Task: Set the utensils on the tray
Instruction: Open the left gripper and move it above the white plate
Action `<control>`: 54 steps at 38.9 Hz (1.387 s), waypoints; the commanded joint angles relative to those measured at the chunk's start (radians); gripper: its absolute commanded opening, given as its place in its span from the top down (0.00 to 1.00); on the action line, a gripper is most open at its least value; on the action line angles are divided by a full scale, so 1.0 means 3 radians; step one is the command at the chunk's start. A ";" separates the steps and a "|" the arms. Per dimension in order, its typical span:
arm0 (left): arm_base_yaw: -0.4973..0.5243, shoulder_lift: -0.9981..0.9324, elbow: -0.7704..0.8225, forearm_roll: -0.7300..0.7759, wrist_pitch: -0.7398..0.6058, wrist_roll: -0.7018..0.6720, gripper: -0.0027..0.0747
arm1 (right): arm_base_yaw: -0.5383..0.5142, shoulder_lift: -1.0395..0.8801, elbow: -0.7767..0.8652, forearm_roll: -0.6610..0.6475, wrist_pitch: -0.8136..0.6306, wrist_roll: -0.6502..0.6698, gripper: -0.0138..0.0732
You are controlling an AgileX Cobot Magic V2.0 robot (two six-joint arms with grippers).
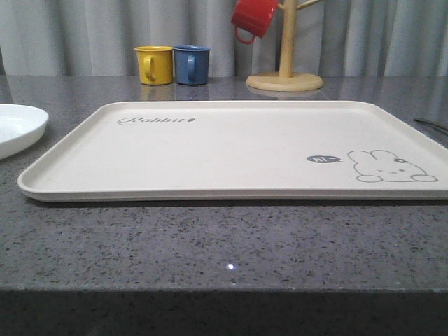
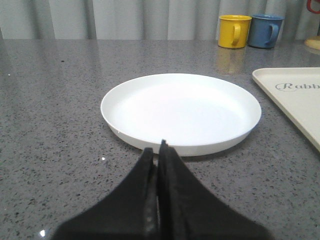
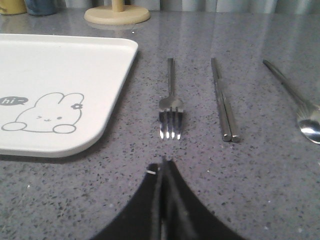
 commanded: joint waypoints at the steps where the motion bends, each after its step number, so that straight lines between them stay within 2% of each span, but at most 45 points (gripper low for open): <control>1: 0.0002 -0.0072 0.0011 -0.0024 -0.0295 -0.0028 0.99 | 0.0003 -0.0057 -0.0010 0.0010 -0.0237 -0.0027 0.91; 38: 0.0002 -0.0072 0.0011 -0.0003 -0.0401 -0.0028 0.99 | 0.0003 -0.0057 -0.0010 0.0010 -0.0260 -0.0024 0.91; 43: 0.0002 -0.0072 0.0011 -0.0003 -0.0711 -0.0028 0.99 | 0.0003 -0.0057 -0.0024 0.0041 -0.0493 -0.0024 0.91; 47: 0.0002 -0.0072 -0.0001 -0.0003 -0.1435 -0.0028 0.99 | 0.0003 -0.0057 -0.0148 0.0041 -0.0641 -0.0024 0.91; 49: 0.0002 -0.0072 -0.0050 -0.0003 -0.1652 -0.0028 0.99 | 0.0003 -0.0057 -0.0266 0.0041 -0.0641 -0.0024 0.91; 51: 0.0002 -0.0067 -0.0167 -0.0003 -0.1674 -0.0028 0.99 | 0.0003 -0.0057 -0.0410 0.0041 -0.0602 -0.0024 0.91; 54: 0.0002 -0.0025 -0.0439 -0.0003 -0.1386 -0.0028 0.99 | 0.0003 -0.0044 -0.0681 0.0041 -0.0416 -0.0024 0.91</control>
